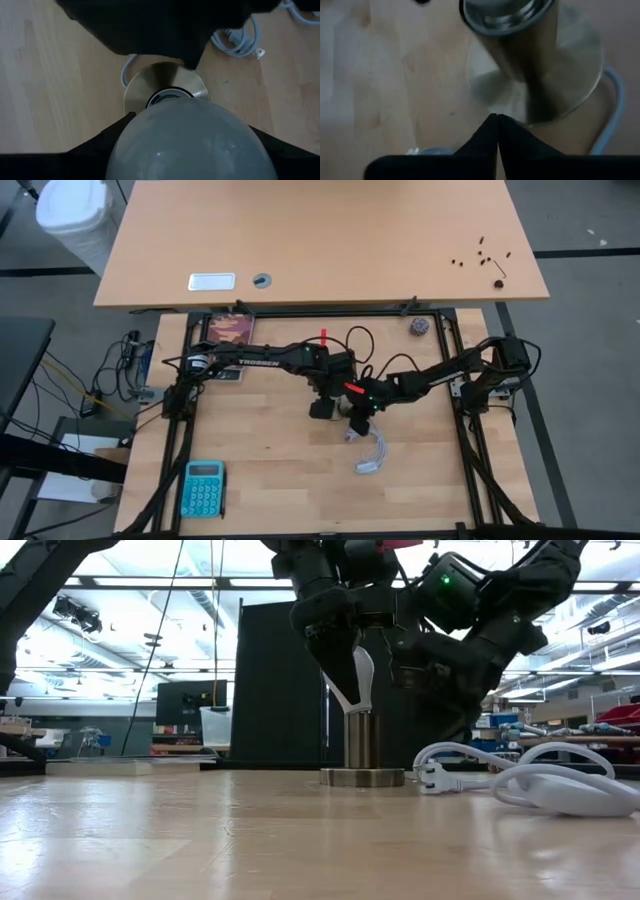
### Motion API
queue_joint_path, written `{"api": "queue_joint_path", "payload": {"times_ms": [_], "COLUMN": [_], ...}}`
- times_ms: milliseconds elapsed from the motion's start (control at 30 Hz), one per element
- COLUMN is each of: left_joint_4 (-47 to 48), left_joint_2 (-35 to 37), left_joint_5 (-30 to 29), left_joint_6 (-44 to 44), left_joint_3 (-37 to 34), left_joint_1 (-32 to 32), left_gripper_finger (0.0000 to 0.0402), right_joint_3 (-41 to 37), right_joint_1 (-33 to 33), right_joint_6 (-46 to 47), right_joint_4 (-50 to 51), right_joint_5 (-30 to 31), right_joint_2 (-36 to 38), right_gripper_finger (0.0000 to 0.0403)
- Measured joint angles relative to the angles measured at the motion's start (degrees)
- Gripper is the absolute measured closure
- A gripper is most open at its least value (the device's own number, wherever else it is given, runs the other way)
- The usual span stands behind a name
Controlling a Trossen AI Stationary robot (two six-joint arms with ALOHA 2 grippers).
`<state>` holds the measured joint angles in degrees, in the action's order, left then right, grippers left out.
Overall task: Screw lightbulb
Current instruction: Insert the lightbulb into the desk lamp
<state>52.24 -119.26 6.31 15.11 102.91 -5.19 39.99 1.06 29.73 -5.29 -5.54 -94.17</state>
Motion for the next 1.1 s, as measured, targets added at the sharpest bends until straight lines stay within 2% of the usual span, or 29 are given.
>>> {"api": "queue_joint_path", "payload": {"times_ms": [267, 467, 700, 833, 933, 1100], "left_joint_4": [-0.04, -0.02, 0.71, 0.81, 0.81, 1.07], "left_joint_2": [-0.04, -0.04, -0.04, -0.04, -0.04, -0.04], "left_joint_5": [-0.42, -0.42, -0.42, -0.39, -0.39, -0.37], "left_joint_6": [-0.12, -0.34, -0.58, -0.58, -0.61, -0.76], "left_joint_3": [0.07, 0.09, 0.16, 0.18, 0.18, 0.20], "left_joint_1": [0.00, 0.00, 0.00, 0.02, 0.02, 0.02], "left_gripper_finger": [0.0142, 0.0142, 0.0142, 0.0142, 0.0142, 0.0142], "right_joint_3": [-3.00, -10.84, -18.95, -21.29, -21.49, -21.29], "right_joint_1": [-0.28, 2.51, 3.38, 2.33, 0.31, -3.24], "right_joint_6": [1.64, 3.40, 4.19, -0.59, -4.97, -7.63], "right_joint_4": [-4.21, -6.10, -17.85, -23.36, -24.93, -31.18], "right_joint_5": [2.80, 11.49, 17.23, 21.14, 20.72, 14.23], "right_joint_2": [2.31, 8.31, 10.00, 9.97, 9.13, 4.86], "right_gripper_finger": [0.0280, 0.0229, 0.0218, 0.0217, 0.0220, 0.0221]}}
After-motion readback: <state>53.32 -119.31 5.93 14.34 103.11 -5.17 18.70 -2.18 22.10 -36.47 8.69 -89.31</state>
